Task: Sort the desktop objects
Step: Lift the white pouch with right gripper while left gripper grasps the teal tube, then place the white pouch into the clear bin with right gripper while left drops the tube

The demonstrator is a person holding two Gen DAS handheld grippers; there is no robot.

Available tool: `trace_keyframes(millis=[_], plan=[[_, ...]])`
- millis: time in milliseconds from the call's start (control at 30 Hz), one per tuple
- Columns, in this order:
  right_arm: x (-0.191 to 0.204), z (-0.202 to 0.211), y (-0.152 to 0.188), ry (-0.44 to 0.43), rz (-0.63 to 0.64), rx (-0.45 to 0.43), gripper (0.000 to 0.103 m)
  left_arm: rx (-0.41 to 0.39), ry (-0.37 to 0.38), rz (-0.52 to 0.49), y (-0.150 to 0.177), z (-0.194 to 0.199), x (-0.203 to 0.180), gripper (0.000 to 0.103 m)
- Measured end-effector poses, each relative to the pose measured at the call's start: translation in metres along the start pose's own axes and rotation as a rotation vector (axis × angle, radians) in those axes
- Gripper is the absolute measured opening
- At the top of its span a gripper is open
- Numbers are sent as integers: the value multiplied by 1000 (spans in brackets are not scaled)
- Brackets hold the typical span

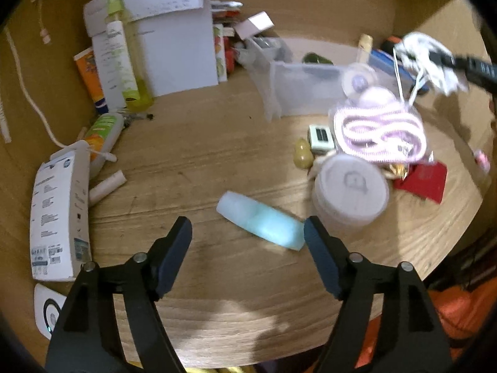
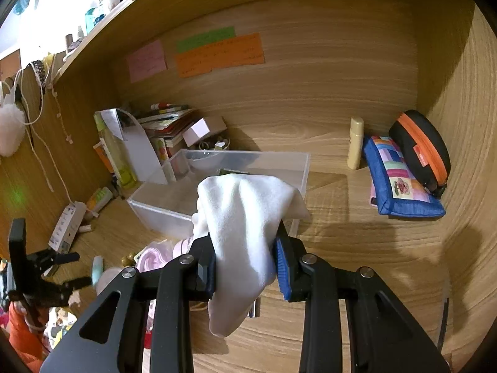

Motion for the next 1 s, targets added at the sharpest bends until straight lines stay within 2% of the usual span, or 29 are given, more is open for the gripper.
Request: trace_keyframes(millis=[300, 400, 467, 533, 733, 900, 1000], plan=[[5, -7, -17, 12, 13, -5, 27, 25, 25, -116, -4, -20, -10, 78], [9, -12, -18, 11, 18, -2, 27, 25, 49, -97, -6, -22, -11, 78], [10, -16, -19, 9, 13, 2, 27, 24, 63, -58, -6, -22, -9, 72], [10, -20, -19, 7, 8, 8, 27, 4, 54, -25, -5, -20, -6, 57], [7, -31, -27, -11, -18, 12, 27, -42, 5, 45, -4, -14, 6, 24], [7, -40, -35, -18, -15, 10, 27, -62, -23, 93, -7, -14, 13, 24], [8, -43, -41, -27, -17, 0, 27, -82, -11, 122, -18, -11, 14, 24]])
Point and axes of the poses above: each gripper's, at about its wrist camera, not at the fingertips, and z roughly against the way its jaws point, x to its left, y to its underside, the point moved 8 cm from there along -z, roughly the way its jaws point, and after that the axes turned 6 degrees about z, right-handed, at the moved point
